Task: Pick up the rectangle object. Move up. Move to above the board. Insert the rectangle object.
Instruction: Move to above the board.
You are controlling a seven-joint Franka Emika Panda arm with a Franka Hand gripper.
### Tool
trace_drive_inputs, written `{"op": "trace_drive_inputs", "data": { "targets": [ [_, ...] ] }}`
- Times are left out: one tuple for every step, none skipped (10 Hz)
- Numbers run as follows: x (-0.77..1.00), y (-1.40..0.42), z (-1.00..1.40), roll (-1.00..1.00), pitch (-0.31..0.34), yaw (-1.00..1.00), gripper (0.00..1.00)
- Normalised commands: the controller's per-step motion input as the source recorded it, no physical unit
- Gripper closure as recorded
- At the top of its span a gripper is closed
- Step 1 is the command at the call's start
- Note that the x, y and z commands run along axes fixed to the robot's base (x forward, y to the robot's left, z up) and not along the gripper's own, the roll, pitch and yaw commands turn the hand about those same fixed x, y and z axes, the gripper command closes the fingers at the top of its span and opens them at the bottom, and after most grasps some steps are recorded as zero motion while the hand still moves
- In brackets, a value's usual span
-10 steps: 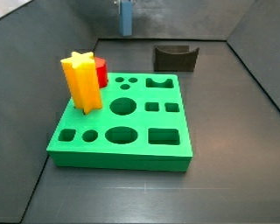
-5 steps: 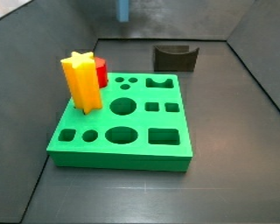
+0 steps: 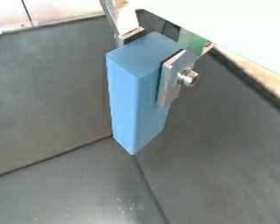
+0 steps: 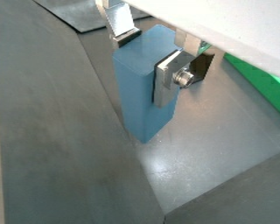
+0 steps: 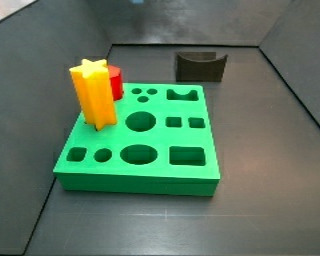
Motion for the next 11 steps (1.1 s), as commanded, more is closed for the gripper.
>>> {"op": "trace_drive_inputs", "data": {
  "targets": [
    [-0.06,0.11,1.0,0.04,0.09,0.01,1.0],
    [-0.05,0.09,1.0,0.04,0.088,0.01,1.0],
    [-0.04,0.08,1.0,0.04,0.084,0.02,1.0],
    [-0.04,0.06,0.96,0.04,0.084,0.02,1.0],
    [-0.02,0.04,0.81,0.04,0.084,0.02,1.0],
    [-0.01,0.02,0.6,0.05,0.086,0.02,1.0],
    [-0.01,0.01,0.44,0.05,0.088,0.02,1.0],
    [-0.01,0.0,0.34,0.06,0.087,0.03,1.0],
    [0.17,-1.0,0.04,0.0,0.043,-1.0,1.0],
    [0.17,-1.0,0.02,0.0,0.032,-1.0,1.0],
    [0.16,-1.0,0.03,0.0,0.017,-1.0,1.0]
  ]
}}
